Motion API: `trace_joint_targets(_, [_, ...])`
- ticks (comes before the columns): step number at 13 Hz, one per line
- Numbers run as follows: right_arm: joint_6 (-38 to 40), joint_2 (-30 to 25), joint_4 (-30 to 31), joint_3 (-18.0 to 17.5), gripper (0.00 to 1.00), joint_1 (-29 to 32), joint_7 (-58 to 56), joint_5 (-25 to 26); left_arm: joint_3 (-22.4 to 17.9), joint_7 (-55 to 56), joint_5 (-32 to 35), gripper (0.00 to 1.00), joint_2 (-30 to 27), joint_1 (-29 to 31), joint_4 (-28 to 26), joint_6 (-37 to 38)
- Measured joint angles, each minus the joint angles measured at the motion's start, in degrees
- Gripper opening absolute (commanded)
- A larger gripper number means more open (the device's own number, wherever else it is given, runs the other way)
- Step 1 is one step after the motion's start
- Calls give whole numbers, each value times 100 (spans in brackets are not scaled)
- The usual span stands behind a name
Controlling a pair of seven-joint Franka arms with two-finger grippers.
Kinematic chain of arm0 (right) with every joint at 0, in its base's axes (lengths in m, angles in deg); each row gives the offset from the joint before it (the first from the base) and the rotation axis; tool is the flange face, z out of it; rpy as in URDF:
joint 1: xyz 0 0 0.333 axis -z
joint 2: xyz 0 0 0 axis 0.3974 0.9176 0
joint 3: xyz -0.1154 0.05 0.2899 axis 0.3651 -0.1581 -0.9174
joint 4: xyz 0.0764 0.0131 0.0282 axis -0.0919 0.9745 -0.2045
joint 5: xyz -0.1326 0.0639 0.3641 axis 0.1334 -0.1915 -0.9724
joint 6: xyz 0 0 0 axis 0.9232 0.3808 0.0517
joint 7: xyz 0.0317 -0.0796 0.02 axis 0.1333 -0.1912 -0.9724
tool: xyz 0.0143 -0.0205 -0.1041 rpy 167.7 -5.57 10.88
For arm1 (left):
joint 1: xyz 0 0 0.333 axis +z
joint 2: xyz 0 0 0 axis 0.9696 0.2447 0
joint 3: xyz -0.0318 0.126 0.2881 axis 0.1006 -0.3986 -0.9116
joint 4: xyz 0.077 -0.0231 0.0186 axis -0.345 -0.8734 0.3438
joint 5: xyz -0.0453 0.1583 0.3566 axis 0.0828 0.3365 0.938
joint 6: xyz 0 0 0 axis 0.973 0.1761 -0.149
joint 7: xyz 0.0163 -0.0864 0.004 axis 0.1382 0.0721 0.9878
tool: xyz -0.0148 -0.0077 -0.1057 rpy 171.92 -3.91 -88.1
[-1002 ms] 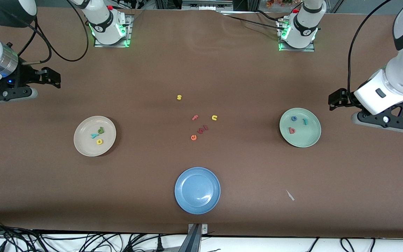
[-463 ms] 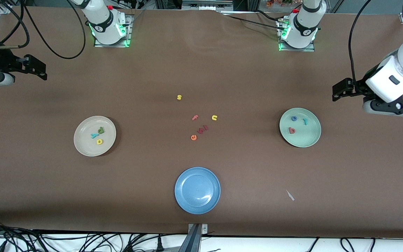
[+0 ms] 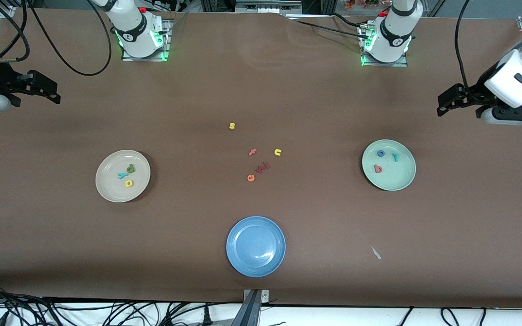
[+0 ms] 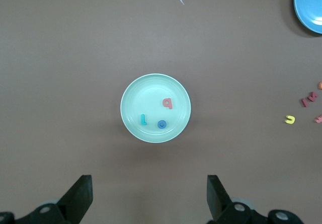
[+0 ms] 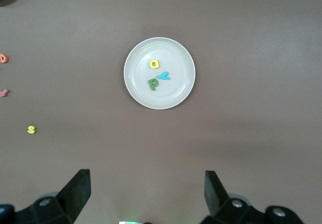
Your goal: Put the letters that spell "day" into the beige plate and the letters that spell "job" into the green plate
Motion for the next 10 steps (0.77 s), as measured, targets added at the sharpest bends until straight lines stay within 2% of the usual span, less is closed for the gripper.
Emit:
trace_joint_targets(3, [2, 10, 0, -1, 100, -3, 0, -2, -223, 1, 0, 100, -17, -254, -43, -24])
trace_joint_targets(10, [3, 94, 0, -2, 100, -4, 0, -3, -258, 67, 0, 100, 63, -262, -69, -14])
